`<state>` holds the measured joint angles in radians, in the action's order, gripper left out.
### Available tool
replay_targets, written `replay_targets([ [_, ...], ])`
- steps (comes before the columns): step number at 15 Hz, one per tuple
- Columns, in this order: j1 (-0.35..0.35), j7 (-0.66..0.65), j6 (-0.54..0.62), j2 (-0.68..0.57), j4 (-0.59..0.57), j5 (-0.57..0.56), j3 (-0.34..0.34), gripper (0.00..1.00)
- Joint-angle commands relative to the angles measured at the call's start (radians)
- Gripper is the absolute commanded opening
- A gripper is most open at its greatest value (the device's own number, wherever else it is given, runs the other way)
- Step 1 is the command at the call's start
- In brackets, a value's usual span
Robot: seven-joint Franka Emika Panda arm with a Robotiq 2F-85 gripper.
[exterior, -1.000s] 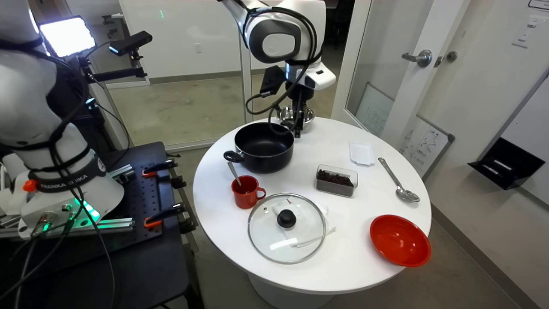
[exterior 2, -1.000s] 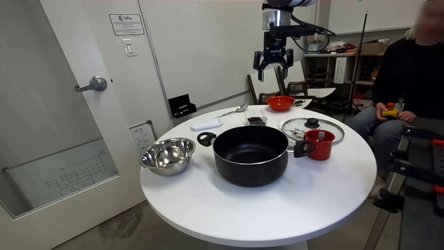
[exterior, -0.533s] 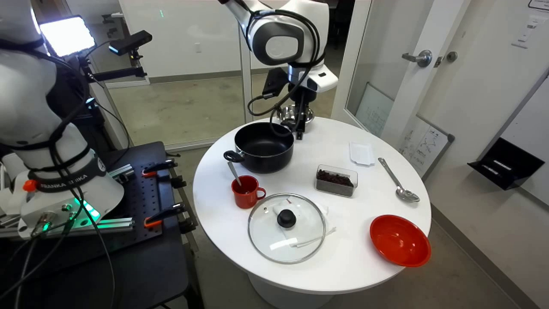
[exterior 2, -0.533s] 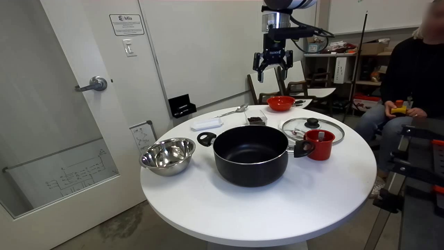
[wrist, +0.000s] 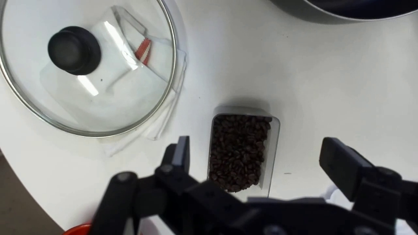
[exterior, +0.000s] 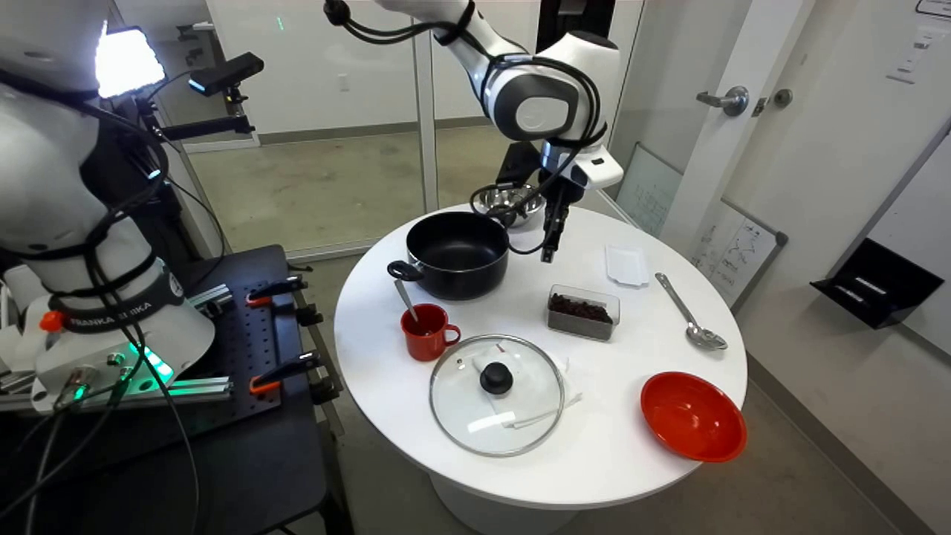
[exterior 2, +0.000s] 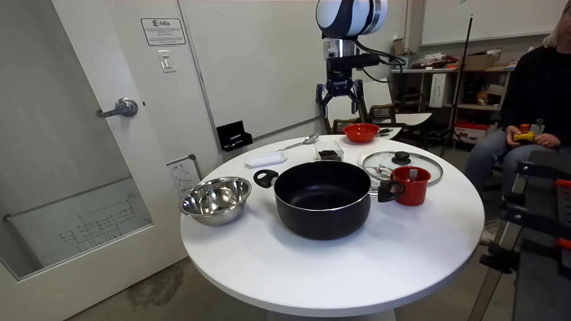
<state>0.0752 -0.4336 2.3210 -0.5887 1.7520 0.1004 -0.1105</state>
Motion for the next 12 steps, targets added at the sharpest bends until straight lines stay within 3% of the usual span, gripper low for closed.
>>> replay_targets([
  [1,0.032,0.026,-0.204,-0.158,-0.228,0.023,-0.008,1.00],
  [5,0.106,0.090,-0.297,-0.281,-0.380,0.092,0.022,1.00],
  [12,0.123,0.106,-0.210,-0.448,-0.514,0.086,0.002,1.00],
])
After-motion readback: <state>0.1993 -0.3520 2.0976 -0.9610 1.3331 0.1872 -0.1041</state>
